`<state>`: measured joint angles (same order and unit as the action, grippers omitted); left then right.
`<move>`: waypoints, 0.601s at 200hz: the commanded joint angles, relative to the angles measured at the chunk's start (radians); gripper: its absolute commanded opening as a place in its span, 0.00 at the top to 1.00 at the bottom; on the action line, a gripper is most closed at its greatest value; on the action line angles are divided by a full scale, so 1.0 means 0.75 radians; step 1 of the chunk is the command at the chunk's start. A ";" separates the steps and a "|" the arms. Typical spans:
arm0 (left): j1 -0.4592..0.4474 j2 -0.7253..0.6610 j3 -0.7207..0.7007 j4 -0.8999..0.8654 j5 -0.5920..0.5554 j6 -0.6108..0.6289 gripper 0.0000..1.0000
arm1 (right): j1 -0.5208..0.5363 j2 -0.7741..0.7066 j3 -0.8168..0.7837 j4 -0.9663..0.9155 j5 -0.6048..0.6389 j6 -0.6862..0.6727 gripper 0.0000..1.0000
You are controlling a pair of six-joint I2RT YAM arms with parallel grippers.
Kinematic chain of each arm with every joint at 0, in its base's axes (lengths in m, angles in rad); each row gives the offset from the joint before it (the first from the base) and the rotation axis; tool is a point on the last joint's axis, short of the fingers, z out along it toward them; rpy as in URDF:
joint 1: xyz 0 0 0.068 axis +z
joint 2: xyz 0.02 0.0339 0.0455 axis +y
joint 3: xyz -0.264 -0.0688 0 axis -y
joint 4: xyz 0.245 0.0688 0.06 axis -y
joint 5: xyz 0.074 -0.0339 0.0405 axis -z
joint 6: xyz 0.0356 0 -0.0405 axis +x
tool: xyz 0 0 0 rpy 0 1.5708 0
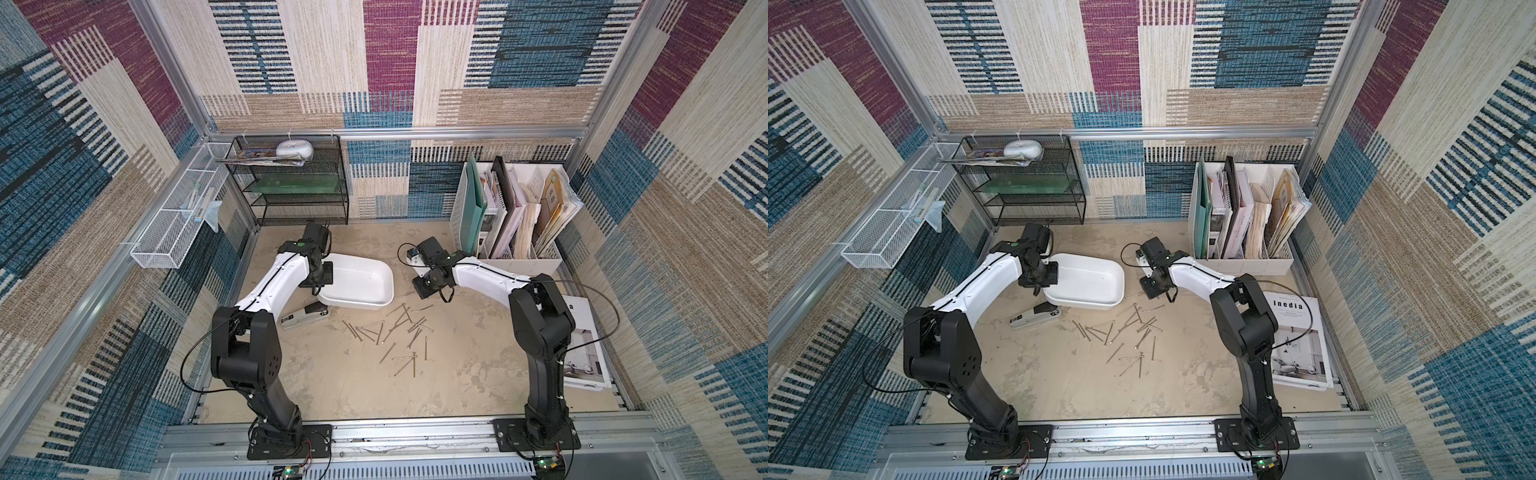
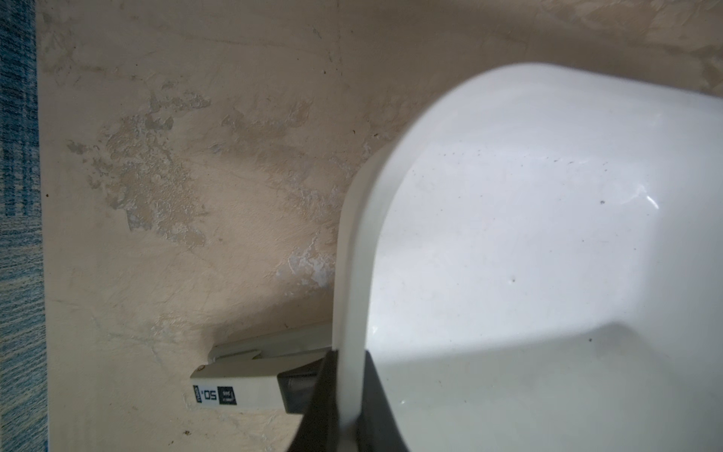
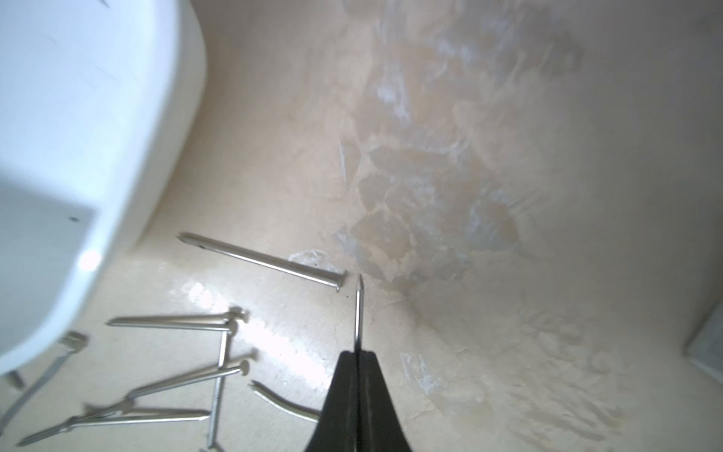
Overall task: Put the nails on the desktop into the storage box
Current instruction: Pick up the nail from the center of the board, then place the nail in the storage box.
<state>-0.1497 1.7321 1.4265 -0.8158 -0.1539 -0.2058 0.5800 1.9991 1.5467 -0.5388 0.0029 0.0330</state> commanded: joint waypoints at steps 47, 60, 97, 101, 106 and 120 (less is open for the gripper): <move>-0.010 -0.015 -0.010 0.008 -0.006 -0.008 1.00 | 0.020 -0.096 0.120 0.178 -0.444 0.429 1.00; -0.017 -0.022 -0.022 0.018 -0.018 -0.011 1.00 | 0.047 -0.077 0.076 0.336 -0.545 0.577 1.00; -0.057 -0.050 -0.068 0.050 -0.087 -0.021 1.00 | 0.153 0.045 0.092 0.575 -0.606 0.820 1.00; -0.060 -0.053 -0.074 0.055 -0.094 -0.023 1.00 | 0.160 0.061 0.101 0.582 -0.596 0.828 1.00; -0.065 -0.059 -0.079 0.062 -0.100 -0.024 1.00 | 0.169 0.076 0.108 0.591 -0.594 0.842 1.00; -0.074 -0.073 -0.094 0.072 -0.129 -0.025 1.00 | 0.180 0.124 0.117 0.627 -0.615 0.894 1.00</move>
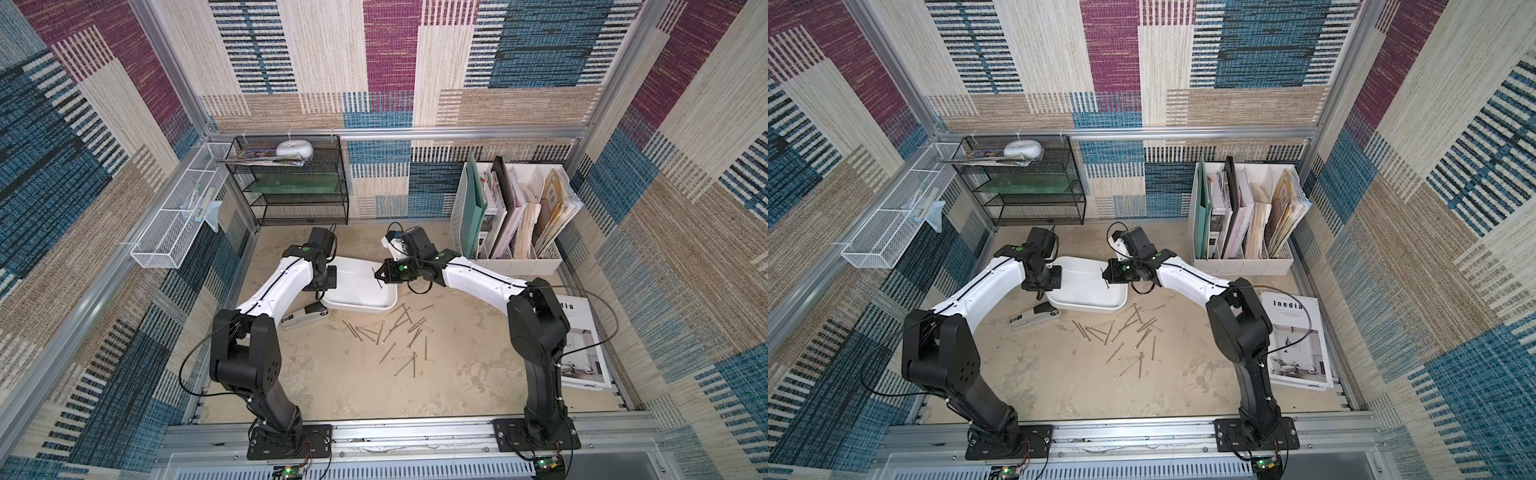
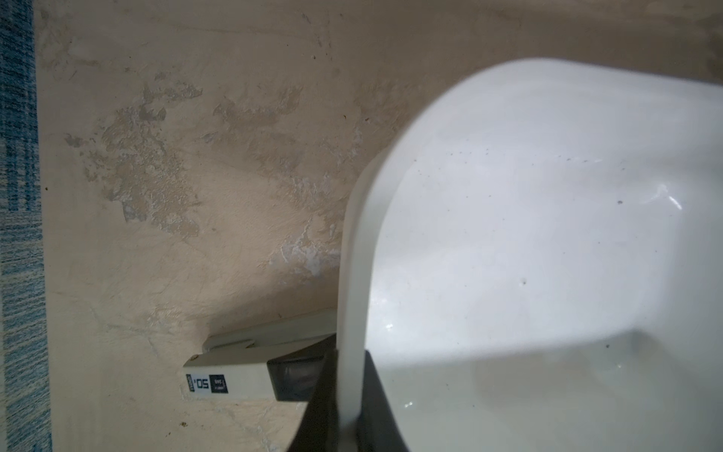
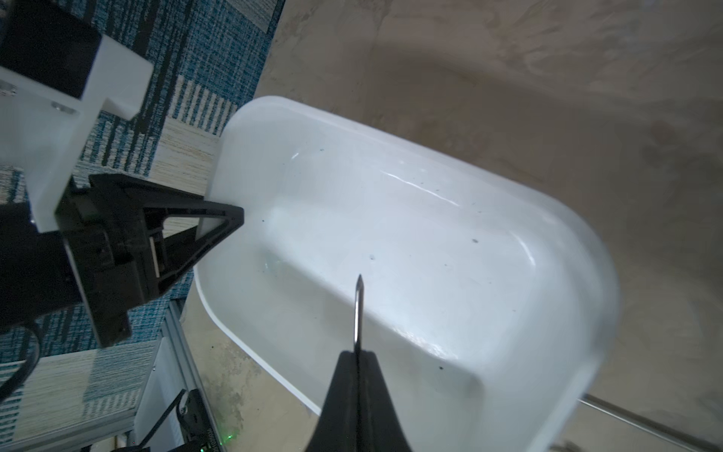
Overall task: Put the nails on the desktop into the storage box
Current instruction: Place the nail in the storage box.
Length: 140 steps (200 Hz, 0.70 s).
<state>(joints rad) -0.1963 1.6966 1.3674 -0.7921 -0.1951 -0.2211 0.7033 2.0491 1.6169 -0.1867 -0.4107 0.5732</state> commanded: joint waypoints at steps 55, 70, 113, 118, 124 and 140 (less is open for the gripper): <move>-0.029 -0.104 -0.076 0.109 -0.179 -0.028 1.00 | 0.055 0.161 0.010 0.207 -0.008 0.285 1.00; -0.032 -0.104 -0.075 0.107 -0.178 -0.029 1.00 | 0.061 0.186 0.002 0.236 0.011 0.318 1.00; -0.043 -0.100 -0.076 0.108 -0.178 -0.034 1.00 | 0.079 0.241 -0.004 0.290 0.094 0.411 1.00; -0.045 -0.099 -0.077 0.105 -0.180 -0.033 1.00 | 0.081 0.245 -0.002 0.293 0.109 0.413 1.00; -0.045 -0.099 -0.077 0.106 -0.180 -0.034 1.00 | 0.083 0.250 0.002 0.293 0.126 0.408 1.00; -0.047 -0.098 -0.076 0.107 -0.175 -0.034 1.00 | 0.085 0.279 0.026 0.285 0.143 0.410 1.00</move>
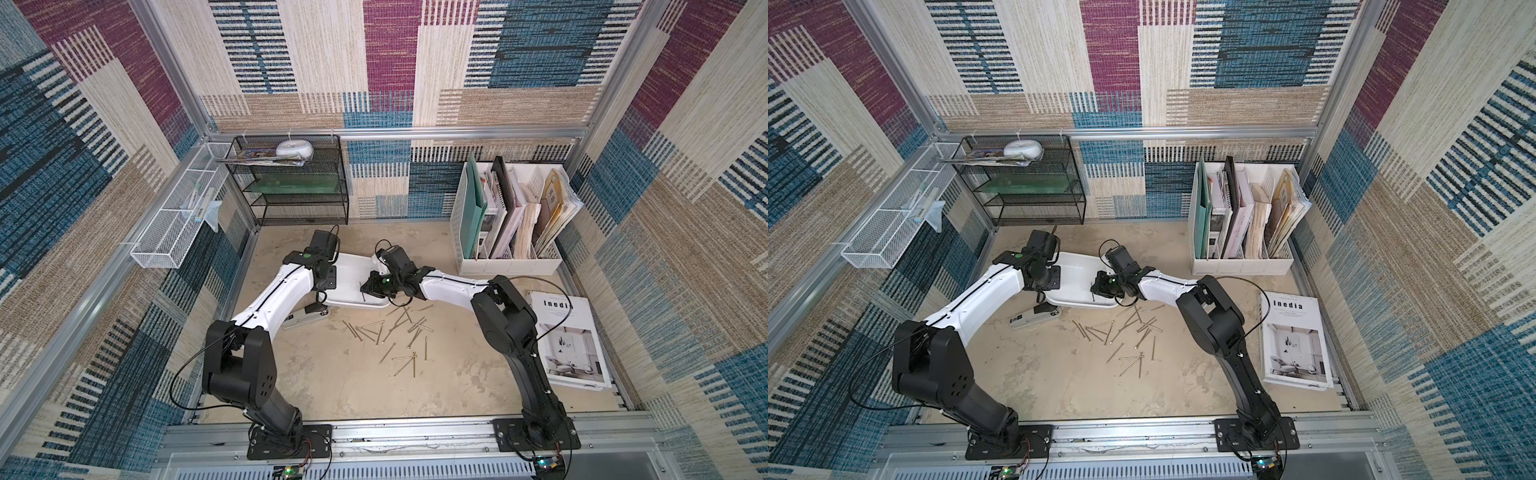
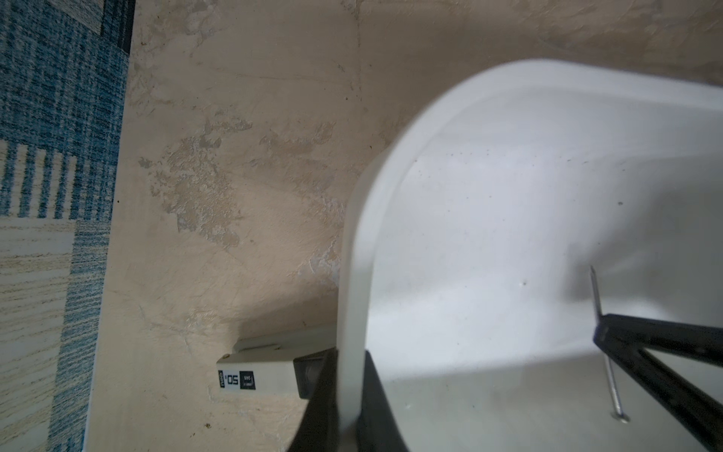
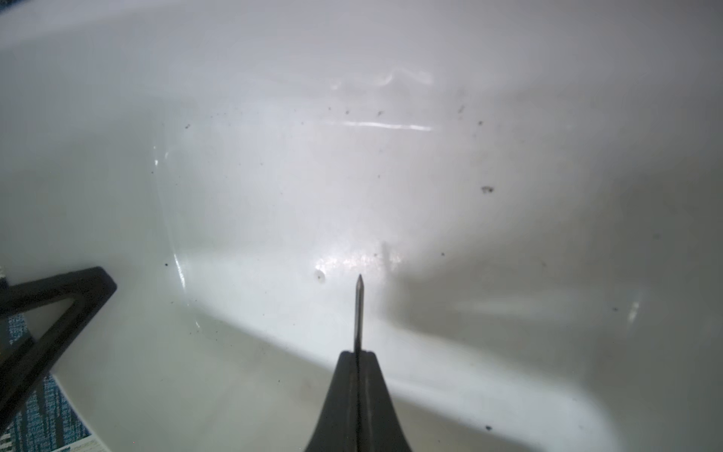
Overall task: Put the nails on the desktop into the storage box
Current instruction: Place the nail in the storage box, then pick up the nail from the center of the board.
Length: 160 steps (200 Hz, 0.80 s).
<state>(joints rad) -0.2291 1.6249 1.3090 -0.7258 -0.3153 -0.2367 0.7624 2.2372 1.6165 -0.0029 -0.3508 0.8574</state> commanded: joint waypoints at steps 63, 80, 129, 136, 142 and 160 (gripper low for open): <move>-0.007 0.000 -0.003 0.018 -0.024 -0.009 1.00 | 0.020 -0.016 0.013 0.063 0.087 -0.026 0.64; -0.009 -0.001 -0.007 0.019 -0.037 -0.003 1.00 | 0.018 -0.089 -0.004 0.041 0.105 -0.074 0.62; -0.009 -0.014 -0.019 0.015 -0.058 0.012 1.00 | 0.017 -0.363 -0.143 -0.089 0.167 -0.257 0.57; -0.010 -0.015 -0.018 0.014 -0.063 0.015 1.00 | 0.016 -0.401 -0.162 -0.141 0.199 -0.285 0.56; -0.010 -0.016 -0.019 0.011 -0.068 0.015 1.00 | 0.011 -0.437 -0.176 -0.193 0.232 -0.308 0.56; -0.008 -0.027 -0.022 0.005 -0.082 0.025 1.00 | -0.014 -0.527 -0.218 -0.385 0.384 -0.312 0.55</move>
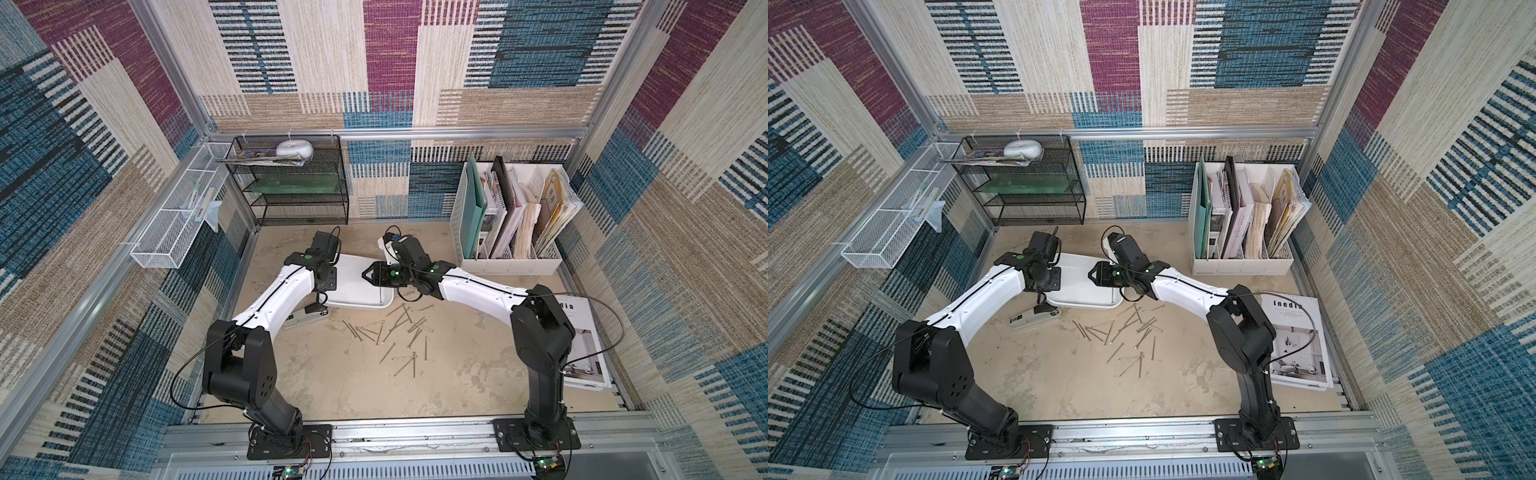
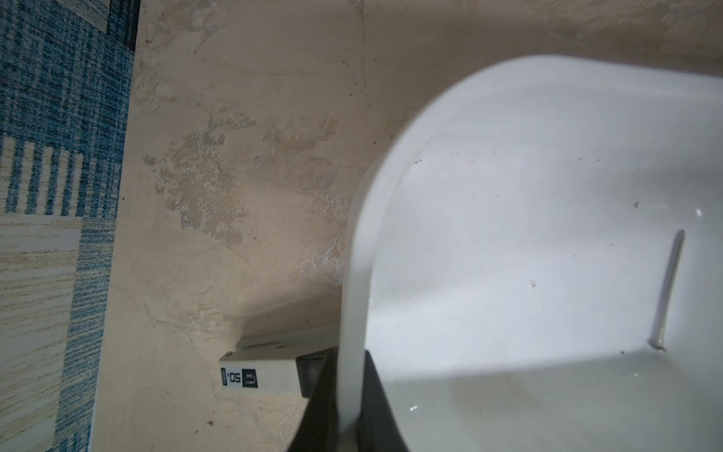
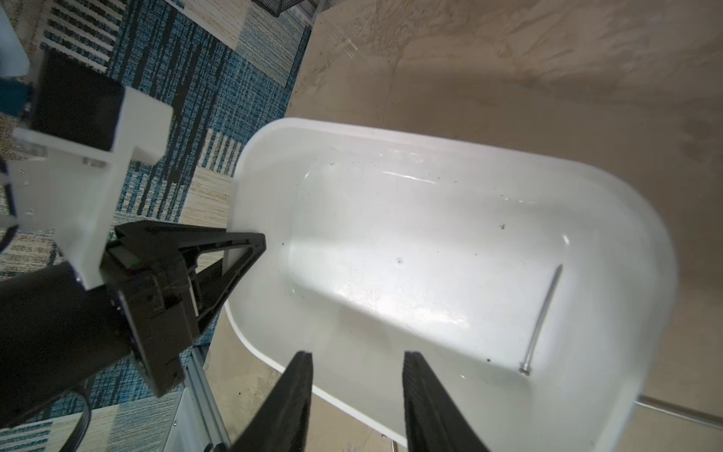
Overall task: Put the nails on the desktop into the storage box
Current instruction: Pick up the nail from the center of the board.
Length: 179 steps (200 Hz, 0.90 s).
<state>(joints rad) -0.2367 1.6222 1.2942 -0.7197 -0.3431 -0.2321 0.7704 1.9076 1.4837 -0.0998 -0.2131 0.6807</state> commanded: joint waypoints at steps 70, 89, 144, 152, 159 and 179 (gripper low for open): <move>0.013 -0.033 -0.005 0.000 -0.029 0.021 1.00 | -0.154 -0.043 -0.059 -0.707 0.396 -0.336 0.54; 0.015 -0.030 0.000 -0.001 -0.016 0.022 1.00 | -0.184 -0.101 -0.195 -0.604 0.271 -0.234 0.55; 0.019 -0.023 0.005 -0.004 0.013 0.018 1.00 | -0.183 -0.127 -0.418 -0.425 0.106 0.002 0.56; 0.021 -0.020 0.007 -0.004 0.019 0.018 1.00 | -0.184 -0.108 -0.426 -0.404 0.084 0.016 0.56; 0.022 -0.020 0.007 -0.004 0.022 0.017 1.00 | -0.184 -0.091 -0.421 -0.403 0.081 0.027 0.56; 0.024 -0.025 0.005 -0.004 0.022 0.019 1.00 | -0.188 -0.060 -0.393 -0.421 0.125 0.045 0.56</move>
<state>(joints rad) -0.2230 1.6051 1.2938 -0.7208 -0.3370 -0.2214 0.6304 1.8423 1.1725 -0.4435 -0.1127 0.6643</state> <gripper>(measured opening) 0.106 0.441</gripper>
